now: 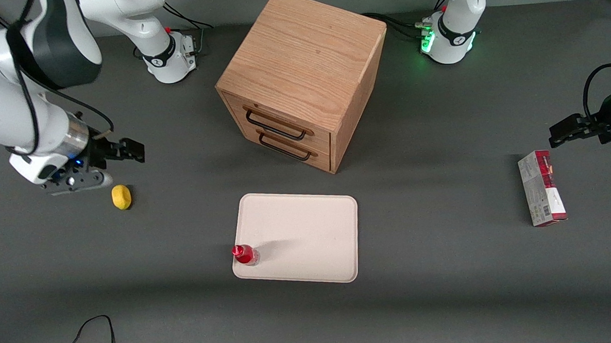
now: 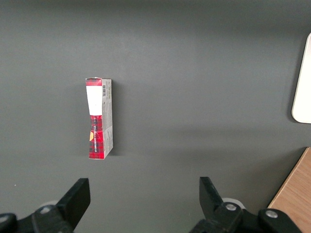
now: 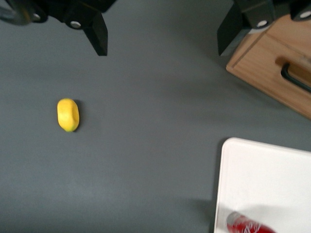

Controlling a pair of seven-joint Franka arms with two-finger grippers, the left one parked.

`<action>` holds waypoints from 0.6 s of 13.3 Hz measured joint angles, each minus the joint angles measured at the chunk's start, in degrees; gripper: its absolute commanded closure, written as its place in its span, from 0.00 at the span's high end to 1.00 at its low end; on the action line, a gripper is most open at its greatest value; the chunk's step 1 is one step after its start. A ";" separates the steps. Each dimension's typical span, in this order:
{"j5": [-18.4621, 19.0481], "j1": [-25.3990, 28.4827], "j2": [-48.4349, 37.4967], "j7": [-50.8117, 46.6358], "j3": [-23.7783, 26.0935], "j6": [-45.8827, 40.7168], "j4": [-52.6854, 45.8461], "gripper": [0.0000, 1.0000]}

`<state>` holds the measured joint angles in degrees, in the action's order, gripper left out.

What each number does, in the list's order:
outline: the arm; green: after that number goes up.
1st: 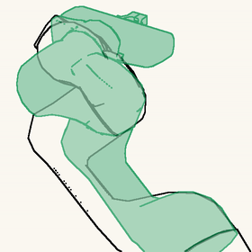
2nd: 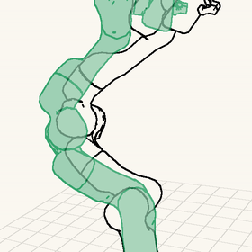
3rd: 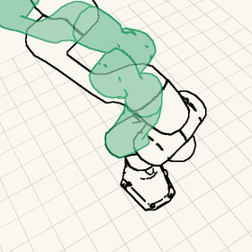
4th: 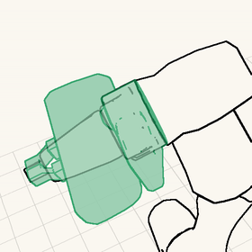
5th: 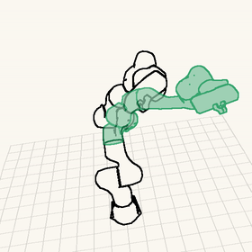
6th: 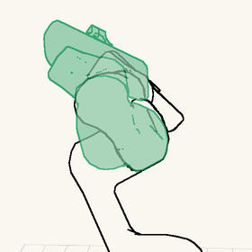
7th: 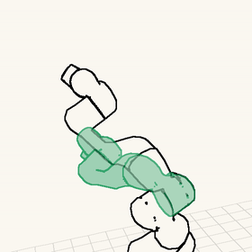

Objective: Place coke bottle on tray

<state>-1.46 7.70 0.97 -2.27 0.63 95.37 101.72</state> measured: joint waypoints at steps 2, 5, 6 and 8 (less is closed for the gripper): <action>-0.36 -0.01 -2.96 1.98 -1.44 -2.95 1.36 1.00; -0.41 0.00 -5.50 2.56 -2.01 -4.75 1.40 1.00; -0.41 0.11 -6.20 3.35 -2.50 -5.51 1.29 1.00; -0.41 0.53 -7.40 4.90 -4.21 -7.41 0.68 1.00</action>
<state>-1.87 8.23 -6.44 2.63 -3.58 87.96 102.41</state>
